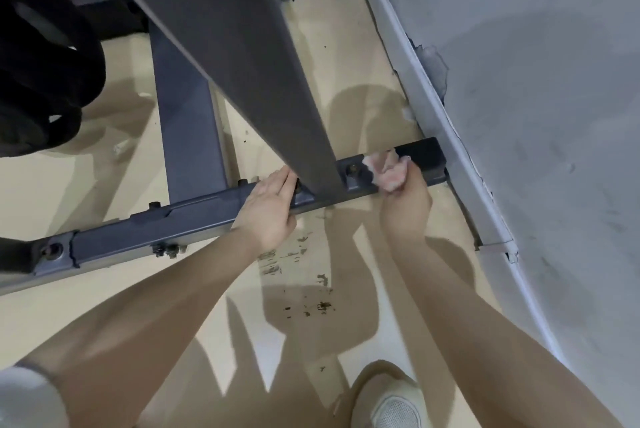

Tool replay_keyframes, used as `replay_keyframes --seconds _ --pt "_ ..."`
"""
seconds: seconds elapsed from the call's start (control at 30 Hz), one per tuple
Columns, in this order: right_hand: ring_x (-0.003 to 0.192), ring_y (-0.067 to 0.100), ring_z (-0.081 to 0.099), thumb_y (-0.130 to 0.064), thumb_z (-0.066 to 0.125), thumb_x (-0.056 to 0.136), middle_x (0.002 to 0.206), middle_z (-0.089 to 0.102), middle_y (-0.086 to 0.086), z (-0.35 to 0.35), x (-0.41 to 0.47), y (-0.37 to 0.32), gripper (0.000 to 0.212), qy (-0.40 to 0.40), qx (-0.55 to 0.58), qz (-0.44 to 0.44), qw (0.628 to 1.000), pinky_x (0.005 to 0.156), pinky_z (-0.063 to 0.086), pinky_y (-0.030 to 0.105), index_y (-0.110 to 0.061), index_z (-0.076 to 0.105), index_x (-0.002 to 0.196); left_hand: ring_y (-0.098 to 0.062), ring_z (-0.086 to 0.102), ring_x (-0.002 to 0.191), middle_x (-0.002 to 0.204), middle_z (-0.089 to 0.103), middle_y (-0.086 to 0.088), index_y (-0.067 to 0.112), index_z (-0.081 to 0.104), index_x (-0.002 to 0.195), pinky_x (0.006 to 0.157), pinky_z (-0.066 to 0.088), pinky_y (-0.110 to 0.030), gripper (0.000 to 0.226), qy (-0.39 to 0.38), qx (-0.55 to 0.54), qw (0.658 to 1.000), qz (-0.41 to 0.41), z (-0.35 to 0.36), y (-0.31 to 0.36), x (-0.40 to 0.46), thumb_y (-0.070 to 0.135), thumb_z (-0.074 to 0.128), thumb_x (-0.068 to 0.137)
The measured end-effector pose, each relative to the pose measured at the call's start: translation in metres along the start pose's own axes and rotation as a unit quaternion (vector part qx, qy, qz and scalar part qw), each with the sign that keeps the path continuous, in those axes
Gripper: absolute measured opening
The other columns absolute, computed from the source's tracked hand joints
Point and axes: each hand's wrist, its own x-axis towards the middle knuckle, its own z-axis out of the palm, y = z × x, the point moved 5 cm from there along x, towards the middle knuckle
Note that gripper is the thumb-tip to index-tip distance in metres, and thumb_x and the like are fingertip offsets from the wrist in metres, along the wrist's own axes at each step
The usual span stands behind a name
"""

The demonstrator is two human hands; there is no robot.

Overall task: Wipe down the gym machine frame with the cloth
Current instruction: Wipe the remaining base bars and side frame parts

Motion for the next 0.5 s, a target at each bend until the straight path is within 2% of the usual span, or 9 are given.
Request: replay_keyframes --seconds 0.07,0.13,0.2,0.27,0.3,0.33,0.4,0.43,0.5 --pt "0.094 0.008 0.055 -0.012 0.051 0.088 0.098 0.059 -0.007 0.006 0.022 -0.029 0.019 -0.051 -0.110 -0.114 0.986 0.090 0.040 0.028 -0.018 0.063 0.102 -0.030 0.033 0.129 0.142 0.038 -0.015 0.006 0.034 0.142 0.108 0.025 -0.032 0.056 0.013 0.006 1.000 0.012 -0.002 0.006 0.000 0.013 0.051 0.089" --pt "0.119 0.020 0.047 -0.004 0.053 0.087 0.115 0.055 -0.005 0.032 0.039 -0.038 0.032 -0.173 -0.314 -0.209 0.910 0.102 0.032 0.029 -0.013 0.060 0.117 -0.031 0.037 0.126 0.139 0.041 -0.015 0.006 0.040 0.139 0.104 0.026 -0.030 0.050 0.018 0.012 1.000 0.022 -0.002 0.011 -0.001 0.013 0.050 0.090" --pt "0.117 0.028 0.047 -0.004 0.057 0.085 0.119 0.056 0.002 0.064 0.041 -0.019 0.035 -0.311 -0.524 -0.231 0.758 0.096 0.031 0.029 -0.012 0.056 0.119 -0.033 0.036 0.127 0.141 0.038 -0.016 0.006 0.041 0.139 0.102 0.027 -0.029 0.052 0.021 0.015 0.999 0.023 -0.001 0.014 -0.004 0.009 0.049 0.088" --pt "0.113 0.031 0.047 0.000 0.056 0.081 0.124 0.054 0.010 0.069 0.042 -0.008 0.046 -0.355 -0.621 -0.286 0.637 0.091 0.035 0.033 -0.011 0.051 0.125 -0.031 0.030 0.131 0.147 0.028 -0.013 0.008 0.034 0.143 0.104 0.025 -0.027 0.059 0.017 0.033 0.999 0.018 0.002 0.016 -0.009 0.006 0.047 0.086" --pt "0.111 0.031 0.049 0.001 0.053 0.082 0.123 0.054 0.011 0.063 0.044 -0.015 0.047 -0.346 -0.633 -0.317 0.615 0.090 0.038 0.035 -0.011 0.051 0.127 -0.029 0.026 0.134 0.150 0.022 -0.011 0.011 0.027 0.146 0.105 0.024 -0.026 0.062 0.010 0.045 0.999 0.011 0.003 0.017 -0.012 0.006 0.046 0.087" --pt "0.106 0.032 0.053 0.001 0.049 0.083 0.117 0.058 0.012 0.052 0.048 -0.022 0.043 -0.317 -0.620 -0.358 0.622 0.087 0.042 0.037 -0.011 0.055 0.124 -0.028 0.024 0.135 0.152 0.016 -0.008 0.013 0.021 0.148 0.106 0.024 -0.026 0.066 0.003 0.050 0.999 0.002 0.005 0.016 -0.016 0.006 0.045 0.087" --pt "0.084 0.033 0.061 -0.002 0.043 0.081 0.089 0.065 0.014 0.033 0.045 -0.035 0.032 -0.220 -0.582 -0.437 0.650 0.076 0.051 0.040 -0.009 0.067 0.101 -0.027 0.023 0.135 0.155 0.004 -0.001 0.019 0.011 0.150 0.101 0.031 -0.024 0.074 -0.015 0.040 0.999 -0.025 0.009 0.015 -0.020 0.002 0.046 0.087" --pt "0.075 0.033 0.061 -0.001 0.044 0.079 0.077 0.063 0.014 0.031 0.039 -0.037 0.027 -0.183 -0.589 -0.478 0.625 0.072 0.052 0.040 -0.008 0.067 0.089 -0.026 0.026 0.135 0.156 -0.002 0.003 0.021 0.008 0.151 0.094 0.036 -0.022 0.078 -0.023 0.029 0.999 -0.038 0.010 0.015 -0.022 0.001 0.047 0.087" --pt "0.087 0.034 0.058 0.002 0.049 0.079 0.085 0.063 0.017 0.043 0.034 -0.027 0.022 -0.197 -0.606 -0.445 0.629 0.087 0.041 0.041 -0.004 0.065 0.093 -0.027 0.032 0.132 0.156 -0.009 0.008 0.024 0.006 0.151 0.078 0.035 -0.018 0.081 -0.027 0.011 0.998 -0.049 0.011 0.015 -0.023 -0.003 0.047 0.087"
